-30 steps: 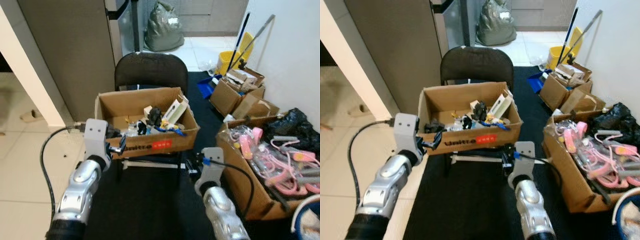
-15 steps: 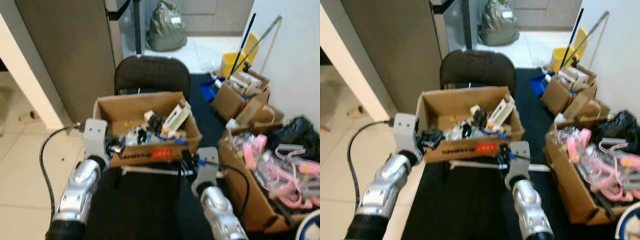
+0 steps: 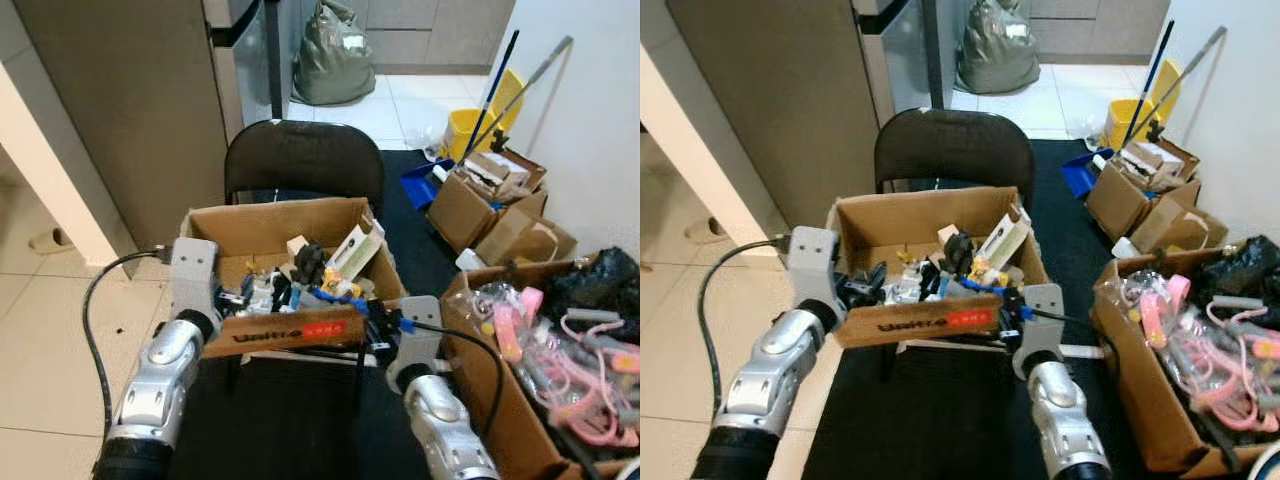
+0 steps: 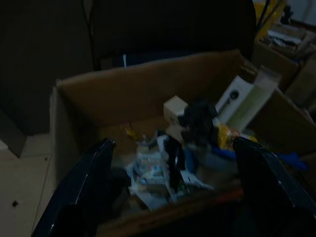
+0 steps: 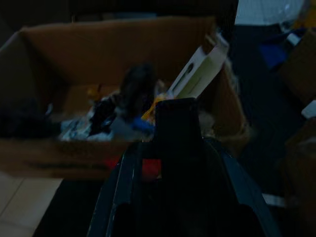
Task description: Picking trash to rubbish bin
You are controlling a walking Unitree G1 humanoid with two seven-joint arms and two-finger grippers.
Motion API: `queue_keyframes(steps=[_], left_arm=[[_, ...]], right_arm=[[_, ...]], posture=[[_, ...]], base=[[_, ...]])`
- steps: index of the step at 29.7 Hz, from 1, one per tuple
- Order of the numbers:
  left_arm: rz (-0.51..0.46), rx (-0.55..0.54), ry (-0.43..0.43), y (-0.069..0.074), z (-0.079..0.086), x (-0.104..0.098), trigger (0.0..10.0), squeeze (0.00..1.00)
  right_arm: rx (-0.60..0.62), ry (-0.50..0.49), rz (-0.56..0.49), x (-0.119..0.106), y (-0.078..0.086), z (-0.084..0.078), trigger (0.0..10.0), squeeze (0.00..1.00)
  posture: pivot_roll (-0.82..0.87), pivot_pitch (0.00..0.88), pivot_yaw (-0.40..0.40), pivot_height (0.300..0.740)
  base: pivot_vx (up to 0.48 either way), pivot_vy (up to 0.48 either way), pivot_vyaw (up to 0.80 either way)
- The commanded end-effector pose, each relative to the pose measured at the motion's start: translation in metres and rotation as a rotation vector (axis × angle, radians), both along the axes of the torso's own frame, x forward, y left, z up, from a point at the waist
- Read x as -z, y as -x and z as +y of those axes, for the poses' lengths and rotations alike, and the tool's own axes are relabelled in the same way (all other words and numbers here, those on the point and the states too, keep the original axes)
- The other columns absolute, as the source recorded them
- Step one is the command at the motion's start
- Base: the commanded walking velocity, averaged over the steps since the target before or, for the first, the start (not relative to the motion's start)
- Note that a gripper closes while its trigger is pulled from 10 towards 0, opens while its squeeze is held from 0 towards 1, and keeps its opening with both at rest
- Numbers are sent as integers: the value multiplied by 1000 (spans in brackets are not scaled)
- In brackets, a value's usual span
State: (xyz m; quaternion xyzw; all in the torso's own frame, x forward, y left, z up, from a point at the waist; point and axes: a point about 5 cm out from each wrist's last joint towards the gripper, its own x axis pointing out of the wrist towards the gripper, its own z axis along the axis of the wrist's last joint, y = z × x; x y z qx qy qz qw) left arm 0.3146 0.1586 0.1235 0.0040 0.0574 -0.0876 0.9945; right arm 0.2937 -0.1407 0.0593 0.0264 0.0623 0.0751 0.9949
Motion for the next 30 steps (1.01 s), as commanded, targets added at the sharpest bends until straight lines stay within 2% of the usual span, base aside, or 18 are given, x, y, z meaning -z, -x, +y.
queue_keyframes(steps=[1,30], left_arm=[[16,-12,-5,2,4,3,10000,0],[22,-7,-1,3,3,4,10000,0]], right_arm=[[-11,-16,17,4,2,6,10000,0],[-22,-19,14,2,1,8,10000,0]], posture=[[28,102,18,740],[31,113,16,740]], base=[[277,0,0],[275,0,0]])
